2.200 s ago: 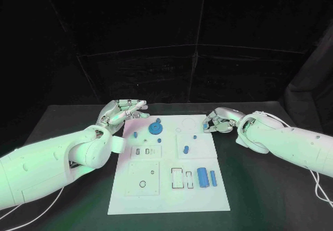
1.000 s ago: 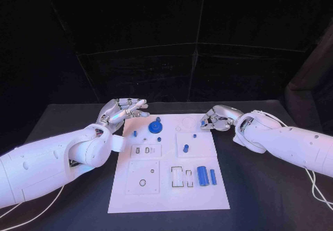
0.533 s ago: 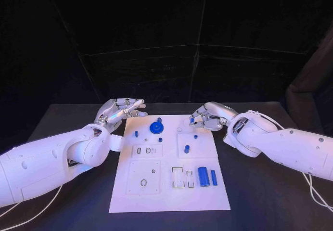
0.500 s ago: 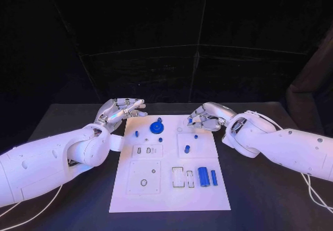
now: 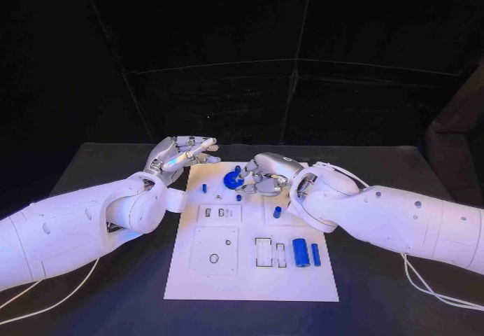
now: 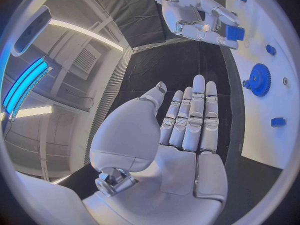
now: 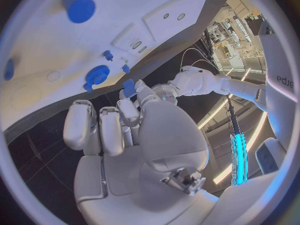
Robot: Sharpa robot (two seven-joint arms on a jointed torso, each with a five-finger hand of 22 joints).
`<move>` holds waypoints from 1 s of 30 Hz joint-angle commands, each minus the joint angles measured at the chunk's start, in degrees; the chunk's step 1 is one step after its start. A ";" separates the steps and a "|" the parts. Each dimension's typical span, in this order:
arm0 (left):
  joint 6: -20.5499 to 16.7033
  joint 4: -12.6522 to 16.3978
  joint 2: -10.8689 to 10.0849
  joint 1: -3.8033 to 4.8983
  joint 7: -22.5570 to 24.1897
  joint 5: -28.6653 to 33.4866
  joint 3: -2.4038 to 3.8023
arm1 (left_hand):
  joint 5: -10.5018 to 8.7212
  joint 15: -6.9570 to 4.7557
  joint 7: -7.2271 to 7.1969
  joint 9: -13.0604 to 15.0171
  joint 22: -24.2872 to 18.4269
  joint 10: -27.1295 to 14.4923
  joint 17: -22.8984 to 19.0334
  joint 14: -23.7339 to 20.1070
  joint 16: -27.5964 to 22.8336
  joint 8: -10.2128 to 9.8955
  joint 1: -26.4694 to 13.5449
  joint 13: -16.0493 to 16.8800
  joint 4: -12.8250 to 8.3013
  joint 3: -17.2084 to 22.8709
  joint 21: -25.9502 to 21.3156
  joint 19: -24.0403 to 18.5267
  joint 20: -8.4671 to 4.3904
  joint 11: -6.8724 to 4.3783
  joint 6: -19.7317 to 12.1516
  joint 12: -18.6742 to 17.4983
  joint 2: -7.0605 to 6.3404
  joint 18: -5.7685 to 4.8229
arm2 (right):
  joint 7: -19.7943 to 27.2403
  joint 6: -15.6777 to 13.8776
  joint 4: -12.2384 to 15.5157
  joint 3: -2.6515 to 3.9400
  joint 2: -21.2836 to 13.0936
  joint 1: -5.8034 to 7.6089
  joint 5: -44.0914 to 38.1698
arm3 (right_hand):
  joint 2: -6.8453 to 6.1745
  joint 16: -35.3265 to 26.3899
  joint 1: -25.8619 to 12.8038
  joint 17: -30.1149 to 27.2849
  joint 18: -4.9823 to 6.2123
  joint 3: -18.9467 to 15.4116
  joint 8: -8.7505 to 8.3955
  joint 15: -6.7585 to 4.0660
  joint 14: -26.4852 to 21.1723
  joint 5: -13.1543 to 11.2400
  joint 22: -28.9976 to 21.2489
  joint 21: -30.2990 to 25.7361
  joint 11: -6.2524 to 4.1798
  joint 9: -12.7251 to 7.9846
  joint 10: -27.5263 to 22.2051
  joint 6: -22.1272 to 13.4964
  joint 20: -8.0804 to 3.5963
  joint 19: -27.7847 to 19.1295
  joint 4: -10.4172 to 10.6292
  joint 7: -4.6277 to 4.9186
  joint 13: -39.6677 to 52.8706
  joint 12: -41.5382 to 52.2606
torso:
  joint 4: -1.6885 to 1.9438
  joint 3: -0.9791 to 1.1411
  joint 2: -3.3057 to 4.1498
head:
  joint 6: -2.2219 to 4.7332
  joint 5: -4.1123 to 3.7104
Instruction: Assemble the parts on the task board
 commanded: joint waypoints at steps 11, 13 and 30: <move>0.61 -0.34 0.47 0.12 0.43 -0.32 0.04 | 0.15 0.22 0.16 -0.06 -0.09 0.31 0.14 -0.01 -0.16 -0.14 -0.12 -0.03 -0.12 0.27 -0.22 0.48 0.06 0.21 0.43 -0.32 0.37 0.42 | -8.79 4.32 -1.61 -0.46 4.88 -2.05 -8.91 | -0.47 -0.31 -0.36 -0.17 -0.03 0.70 -0.04 -0.22 2.84 0.51 -0.21 -0.14 -0.19 -0.07 -0.33 0.25 -0.08 0.19 -0.06 -0.12 -0.10 -0.40 | -0.18 0.12 -0.02 | -1.07 0.93; 0.49 -0.38 0.52 0.12 0.43 -0.32 0.04 | 0.15 0.22 0.16 -0.06 -0.09 0.31 0.14 -0.01 -0.16 -0.14 -0.12 -0.03 -0.12 0.27 -0.22 0.48 0.06 0.21 0.43 -0.32 0.37 0.42 | -9.04 4.36 -1.62 -0.47 5.30 -2.19 -9.46 | -0.51 -0.31 -0.36 -0.17 -0.02 0.71 -0.05 -0.22 2.83 0.51 -0.23 -0.14 -0.18 -0.08 -0.34 0.24 -0.08 0.18 -0.08 -0.12 -0.11 -0.41 | -0.18 0.12 0.02 | -1.07 0.91; 0.47 -0.48 0.67 0.12 0.41 -0.32 0.04 | 0.15 0.22 0.16 -0.06 -0.09 0.31 0.14 -0.01 -0.16 -0.14 -0.12 -0.03 -0.12 0.27 -0.22 0.48 0.06 0.21 0.43 -0.32 0.37 0.42 | -9.19 6.03 -1.86 -0.72 6.58 -3.02 -11.73 | -1.50 -0.35 -0.50 -0.19 -0.02 0.98 -0.20 -0.19 2.83 0.38 -0.25 -0.16 -0.12 -0.09 -0.47 0.14 -0.05 0.18 -0.41 -0.03 -0.24 -0.58 | -0.13 0.06 -0.02 | -1.75 1.46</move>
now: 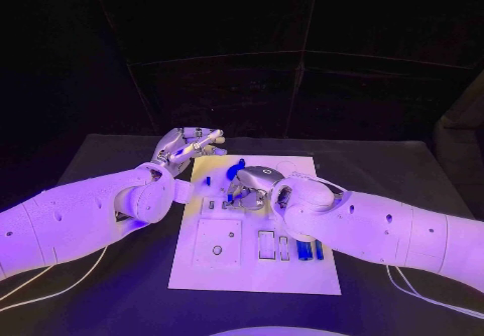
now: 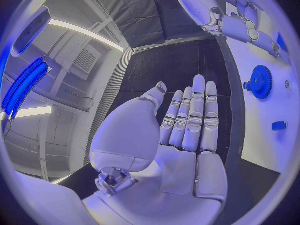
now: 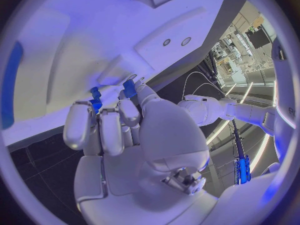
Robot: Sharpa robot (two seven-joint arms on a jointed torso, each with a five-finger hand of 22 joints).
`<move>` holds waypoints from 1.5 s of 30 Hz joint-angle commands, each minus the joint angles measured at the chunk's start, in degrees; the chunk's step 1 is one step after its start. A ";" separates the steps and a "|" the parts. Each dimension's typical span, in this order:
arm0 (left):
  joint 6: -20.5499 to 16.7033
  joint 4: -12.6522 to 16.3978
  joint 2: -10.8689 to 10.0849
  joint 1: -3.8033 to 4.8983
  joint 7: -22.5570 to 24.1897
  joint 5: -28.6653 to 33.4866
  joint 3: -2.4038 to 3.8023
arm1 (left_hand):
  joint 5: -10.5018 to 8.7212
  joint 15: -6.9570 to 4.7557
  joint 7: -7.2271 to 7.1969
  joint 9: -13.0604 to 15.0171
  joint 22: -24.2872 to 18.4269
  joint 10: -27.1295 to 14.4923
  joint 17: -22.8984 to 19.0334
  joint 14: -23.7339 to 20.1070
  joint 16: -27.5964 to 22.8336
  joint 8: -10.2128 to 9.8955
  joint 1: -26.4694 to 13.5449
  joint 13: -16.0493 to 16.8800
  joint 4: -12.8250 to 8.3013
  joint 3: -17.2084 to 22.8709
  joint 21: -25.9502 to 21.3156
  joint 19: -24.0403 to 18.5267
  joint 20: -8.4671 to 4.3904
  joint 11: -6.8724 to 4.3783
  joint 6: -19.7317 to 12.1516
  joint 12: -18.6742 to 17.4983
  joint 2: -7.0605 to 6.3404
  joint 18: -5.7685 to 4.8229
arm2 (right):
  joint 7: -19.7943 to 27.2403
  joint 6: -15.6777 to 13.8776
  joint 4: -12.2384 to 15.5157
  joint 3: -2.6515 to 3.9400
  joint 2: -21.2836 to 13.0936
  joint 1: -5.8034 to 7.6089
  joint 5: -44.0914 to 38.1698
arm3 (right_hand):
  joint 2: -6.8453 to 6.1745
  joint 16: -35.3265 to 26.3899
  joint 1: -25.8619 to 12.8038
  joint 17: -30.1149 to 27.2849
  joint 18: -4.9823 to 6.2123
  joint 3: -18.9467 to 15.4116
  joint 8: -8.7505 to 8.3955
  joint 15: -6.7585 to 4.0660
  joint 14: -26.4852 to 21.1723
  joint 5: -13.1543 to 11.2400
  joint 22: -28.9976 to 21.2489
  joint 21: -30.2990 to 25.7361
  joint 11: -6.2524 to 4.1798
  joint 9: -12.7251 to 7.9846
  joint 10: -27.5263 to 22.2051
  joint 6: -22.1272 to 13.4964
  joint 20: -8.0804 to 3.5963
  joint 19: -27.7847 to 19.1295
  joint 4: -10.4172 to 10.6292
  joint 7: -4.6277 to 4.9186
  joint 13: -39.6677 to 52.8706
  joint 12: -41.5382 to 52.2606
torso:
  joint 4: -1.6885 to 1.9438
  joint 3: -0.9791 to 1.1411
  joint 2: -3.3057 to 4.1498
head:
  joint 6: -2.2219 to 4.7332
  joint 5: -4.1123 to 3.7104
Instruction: Assemble the parts on the task board
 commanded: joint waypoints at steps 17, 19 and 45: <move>0.60 -0.02 -0.06 0.10 0.31 -0.32 0.03 | 0.15 0.21 0.17 -0.07 -0.08 0.32 0.12 0.00 -0.19 -0.19 -0.10 -0.03 -0.20 0.37 -0.25 0.50 0.06 0.21 0.42 -0.38 0.40 0.43 | 0.05 2.48 -0.93 -0.47 0.10 -0.45 -3.21 | -0.81 -0.45 0.01 -0.15 0.02 0.41 0.29 -0.17 2.80 -0.24 -0.21 -0.22 -0.10 0.04 -0.59 0.22 -0.04 0.10 -0.12 0.05 -0.21 -0.55 | -0.01 -0.02 -0.02 | -0.45 0.46; 0.62 -0.04 -0.07 0.10 0.29 -0.32 0.03 | 0.15 0.21 0.17 -0.07 -0.08 0.32 0.12 0.00 -0.19 -0.19 -0.10 -0.03 -0.20 0.37 -0.25 0.50 0.06 0.21 0.42 -0.38 0.40 0.43 | 0.12 2.77 -0.94 -0.47 0.09 -0.50 -3.27 | -0.98 -0.47 -0.16 -0.17 0.02 0.47 0.25 -0.14 2.80 -0.62 -0.23 -0.24 -0.07 0.04 -0.64 0.21 -0.02 0.09 -0.11 0.09 -0.26 -0.61 | -0.04 0.00 -0.04 | -0.46 0.51; 0.73 -0.31 0.11 0.09 0.09 -0.32 0.03 | 0.15 0.21 0.17 -0.07 -0.08 0.32 0.12 0.00 -0.19 -0.19 -0.10 -0.03 -0.20 0.37 -0.25 0.50 0.06 0.21 0.42 -0.38 0.40 0.43 | -0.52 4.80 -0.67 -0.48 0.00 -0.71 -4.15 | -3.37 -1.09 -2.35 -0.83 0.15 0.18 -0.29 0.11 2.64 -4.56 -0.97 -0.65 0.23 0.04 -1.19 -0.36 0.23 -0.32 0.17 0.36 -1.19 -1.63 | 0.02 -0.04 0.01 | -0.62 0.36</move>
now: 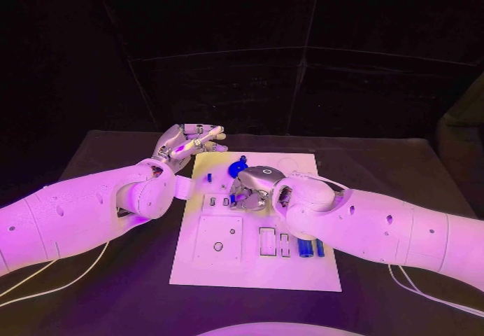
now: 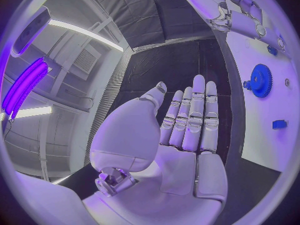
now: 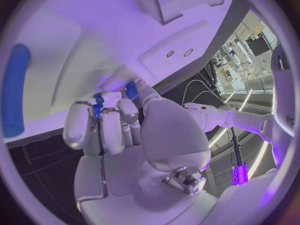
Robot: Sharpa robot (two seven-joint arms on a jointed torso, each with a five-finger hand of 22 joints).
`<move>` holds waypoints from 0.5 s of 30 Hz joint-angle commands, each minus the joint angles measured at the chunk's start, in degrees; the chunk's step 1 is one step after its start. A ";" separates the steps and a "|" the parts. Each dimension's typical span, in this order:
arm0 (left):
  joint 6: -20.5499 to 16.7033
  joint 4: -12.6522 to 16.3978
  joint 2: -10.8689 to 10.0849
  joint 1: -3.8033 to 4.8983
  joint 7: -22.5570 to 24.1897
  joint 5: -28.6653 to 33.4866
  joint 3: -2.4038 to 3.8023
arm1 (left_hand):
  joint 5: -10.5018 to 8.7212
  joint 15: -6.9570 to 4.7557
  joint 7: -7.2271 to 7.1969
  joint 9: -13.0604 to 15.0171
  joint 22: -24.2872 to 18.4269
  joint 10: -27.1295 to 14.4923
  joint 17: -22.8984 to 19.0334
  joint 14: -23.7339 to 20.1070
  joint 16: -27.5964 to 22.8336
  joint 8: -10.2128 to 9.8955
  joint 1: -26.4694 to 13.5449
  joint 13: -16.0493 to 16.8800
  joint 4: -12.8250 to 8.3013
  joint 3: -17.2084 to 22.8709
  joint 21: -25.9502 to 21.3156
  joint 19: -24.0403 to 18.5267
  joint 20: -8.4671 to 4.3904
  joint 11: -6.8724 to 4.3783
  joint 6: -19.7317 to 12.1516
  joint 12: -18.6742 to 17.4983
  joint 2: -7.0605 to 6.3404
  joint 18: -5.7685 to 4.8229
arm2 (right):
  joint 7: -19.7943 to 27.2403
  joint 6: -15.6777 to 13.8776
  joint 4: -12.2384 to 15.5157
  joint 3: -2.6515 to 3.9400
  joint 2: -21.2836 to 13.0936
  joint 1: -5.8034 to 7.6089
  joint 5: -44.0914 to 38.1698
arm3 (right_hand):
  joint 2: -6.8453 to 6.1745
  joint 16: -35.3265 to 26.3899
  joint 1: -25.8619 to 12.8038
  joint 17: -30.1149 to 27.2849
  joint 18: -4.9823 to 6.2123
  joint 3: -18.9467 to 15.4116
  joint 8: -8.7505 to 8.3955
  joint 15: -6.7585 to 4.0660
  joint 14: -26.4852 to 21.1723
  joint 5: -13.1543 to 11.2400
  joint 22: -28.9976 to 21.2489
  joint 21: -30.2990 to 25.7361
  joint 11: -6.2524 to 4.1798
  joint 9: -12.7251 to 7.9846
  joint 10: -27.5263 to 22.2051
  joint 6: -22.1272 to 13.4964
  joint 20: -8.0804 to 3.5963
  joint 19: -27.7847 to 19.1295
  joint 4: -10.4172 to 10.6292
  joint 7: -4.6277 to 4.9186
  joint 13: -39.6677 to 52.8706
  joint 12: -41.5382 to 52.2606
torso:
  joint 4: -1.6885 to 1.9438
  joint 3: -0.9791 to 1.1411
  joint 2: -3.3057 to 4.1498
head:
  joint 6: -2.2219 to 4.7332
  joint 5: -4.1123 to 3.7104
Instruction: Assemble the parts on the task board
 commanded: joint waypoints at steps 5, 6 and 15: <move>0.70 0.04 0.03 0.09 0.06 -0.32 0.03 | 0.15 0.21 0.17 -0.07 -0.10 0.32 0.07 0.00 -0.19 -0.19 -0.10 -0.03 -0.04 0.21 -0.25 0.50 0.06 0.21 0.42 -0.38 0.40 0.43 | -1.12 1.56 -0.07 -0.32 -0.03 -0.31 -0.87 | -1.12 -0.52 -1.69 -0.24 0.14 -0.77 -0.18 0.17 2.62 -1.53 -0.07 -0.37 0.28 0.05 -0.37 -0.16 0.28 -0.28 0.99 0.54 -0.30 -0.54 | 0.00 -0.01 -0.01 | -0.01 -0.05; 0.71 0.04 0.02 0.09 0.05 -0.32 0.03 | 0.15 0.21 0.18 -0.07 -0.11 0.32 0.09 0.01 -0.20 -0.21 -0.11 -0.03 -0.06 0.24 -0.25 0.51 0.06 0.22 0.43 -0.40 0.41 0.43 | -1.24 1.28 -0.05 -0.32 -0.03 -0.31 -1.00 | -1.32 -0.55 -2.12 -0.26 0.13 -1.09 -0.20 0.17 2.61 -1.64 -0.06 -0.37 0.29 0.05 -0.34 -0.22 0.29 -0.26 1.23 0.53 -0.30 -0.52 | 0.02 -0.03 0.01 | 0.03 -0.09; 0.79 0.00 0.04 0.09 -0.10 -0.32 0.03 | 0.15 0.22 0.19 -0.07 -0.14 0.34 0.16 0.02 -0.24 -0.26 -0.15 -0.04 -0.12 0.33 -0.28 0.53 0.06 0.23 0.43 -0.46 0.43 0.43 | -2.05 -0.80 0.02 -0.32 0.02 -0.37 -1.22 | -2.04 -0.71 -4.17 -0.36 0.15 -3.18 -0.46 0.23 2.61 -1.84 -0.17 -0.45 0.39 0.04 -0.43 -1.02 0.34 -0.27 2.76 0.59 -0.51 -0.70 | 0.07 0.01 0.00 | 0.02 -0.14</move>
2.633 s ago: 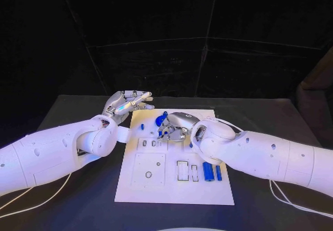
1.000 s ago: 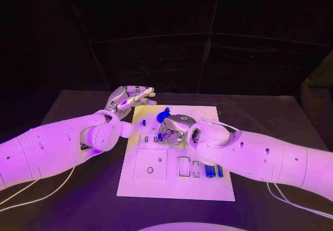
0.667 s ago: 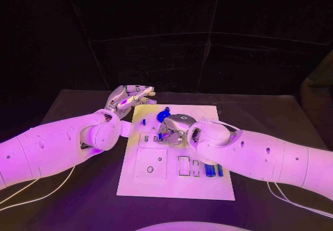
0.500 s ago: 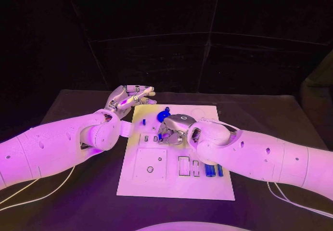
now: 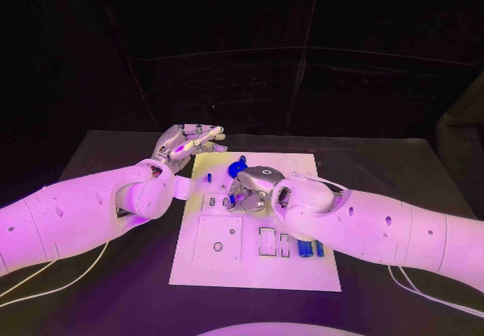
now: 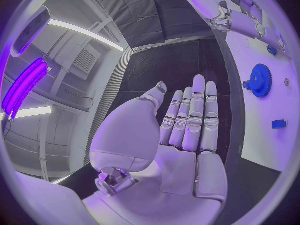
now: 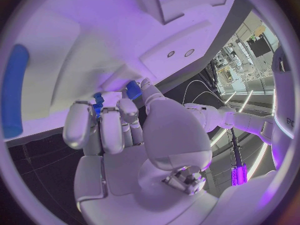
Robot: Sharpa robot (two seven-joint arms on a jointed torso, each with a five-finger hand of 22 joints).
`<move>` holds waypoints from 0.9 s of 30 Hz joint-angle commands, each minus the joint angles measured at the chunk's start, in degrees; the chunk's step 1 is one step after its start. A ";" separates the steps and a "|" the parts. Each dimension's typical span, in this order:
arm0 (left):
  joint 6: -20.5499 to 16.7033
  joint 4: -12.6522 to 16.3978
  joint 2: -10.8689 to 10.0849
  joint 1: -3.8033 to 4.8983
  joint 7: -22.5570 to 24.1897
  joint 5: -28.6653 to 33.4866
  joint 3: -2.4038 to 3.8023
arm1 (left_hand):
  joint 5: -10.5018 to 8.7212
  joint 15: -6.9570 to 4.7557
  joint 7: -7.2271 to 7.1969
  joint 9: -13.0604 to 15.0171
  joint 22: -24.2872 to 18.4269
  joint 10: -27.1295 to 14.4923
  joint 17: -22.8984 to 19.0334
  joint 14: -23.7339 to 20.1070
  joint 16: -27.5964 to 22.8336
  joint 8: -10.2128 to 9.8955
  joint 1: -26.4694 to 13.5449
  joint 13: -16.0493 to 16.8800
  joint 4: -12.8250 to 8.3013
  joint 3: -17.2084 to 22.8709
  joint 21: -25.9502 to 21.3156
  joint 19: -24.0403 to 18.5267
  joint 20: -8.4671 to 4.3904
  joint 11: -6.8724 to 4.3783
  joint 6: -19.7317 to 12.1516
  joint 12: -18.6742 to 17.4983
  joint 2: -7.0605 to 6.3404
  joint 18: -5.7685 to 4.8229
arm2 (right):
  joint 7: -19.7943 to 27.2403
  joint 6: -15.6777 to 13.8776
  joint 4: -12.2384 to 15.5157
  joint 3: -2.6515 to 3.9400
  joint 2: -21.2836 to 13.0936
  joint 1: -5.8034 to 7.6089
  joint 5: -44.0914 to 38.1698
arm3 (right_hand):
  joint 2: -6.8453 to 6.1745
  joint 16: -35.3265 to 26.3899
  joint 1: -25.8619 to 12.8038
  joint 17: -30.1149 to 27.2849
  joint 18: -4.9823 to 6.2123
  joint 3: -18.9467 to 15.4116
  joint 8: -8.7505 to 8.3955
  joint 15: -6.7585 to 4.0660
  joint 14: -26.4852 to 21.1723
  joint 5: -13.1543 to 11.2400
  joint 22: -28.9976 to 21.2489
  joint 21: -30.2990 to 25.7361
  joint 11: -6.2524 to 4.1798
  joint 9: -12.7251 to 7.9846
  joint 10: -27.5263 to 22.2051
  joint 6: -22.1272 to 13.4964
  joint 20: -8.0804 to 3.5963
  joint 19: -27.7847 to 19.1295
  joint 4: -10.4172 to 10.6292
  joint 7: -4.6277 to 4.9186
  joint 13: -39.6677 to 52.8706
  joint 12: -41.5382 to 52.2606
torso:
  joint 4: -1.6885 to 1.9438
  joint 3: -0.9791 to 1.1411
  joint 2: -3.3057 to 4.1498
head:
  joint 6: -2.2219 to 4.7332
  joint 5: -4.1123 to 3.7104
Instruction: Assemble the parts on the task board
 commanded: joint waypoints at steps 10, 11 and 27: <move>0.92 -0.09 0.12 0.09 -0.13 -0.32 0.03 | 0.15 0.22 -0.02 -0.07 -0.06 0.34 0.07 0.02 -0.25 -0.28 -0.17 -0.04 -0.12 0.35 -0.28 0.53 0.06 0.23 0.22 -0.20 0.44 0.43 | -0.13 -8.33 0.81 -0.24 -0.63 -0.46 -0.47 | -0.92 -0.73 -2.02 -0.63 0.23 -4.19 -1.68 0.89 2.48 -0.01 -0.60 -0.54 1.04 -0.20 -3.08 -4.35 0.87 -0.46 2.26 1.25 -4.36 -4.70 | 0.00 0.05 0.00 | 0.06 -0.05; 0.97 -0.12 0.13 0.09 -0.17 -0.32 0.03 | 0.15 0.22 -0.03 -0.07 -0.07 0.34 0.10 0.03 -0.26 -0.30 -0.19 -0.04 -0.14 0.39 -0.29 0.55 0.06 0.23 0.22 -0.22 0.45 0.43 | 0.63 -9.75 1.13 -0.24 -0.92 -0.51 -0.23 | -0.92 -0.80 -1.88 -0.71 0.24 -4.34 -1.64 0.91 2.47 0.21 -0.65 -0.56 1.06 -0.18 -3.09 -4.45 0.90 -0.48 2.29 1.27 -4.41 -4.71 | 0.01 0.06 -0.01 | 0.06 -0.04; 5.18 -0.21 -1.00 0.12 -13.38 -15.60 0.04 | 0.32 -6.97 -4.67 0.34 5.35 15.89 31.49 21.03 34.71 -0.51 -5.11 3.94 0.89 -0.09 12.17 20.35 -7.37 -5.66 4.92 4.51 -2.10 0.27 | 23.56 -11.38 11.13 -0.03 -13.23 1.89 15.13 | -1.45 -1.62 0.07 -1.49 0.45 -7.50 -0.90 1.14 2.19 4.53 -1.72 -1.17 1.24 0.13 -3.70 -5.01 1.21 -1.15 2.47 1.43 -5.22 -5.09 | -0.13 0.13 -0.25 | 0.81 0.25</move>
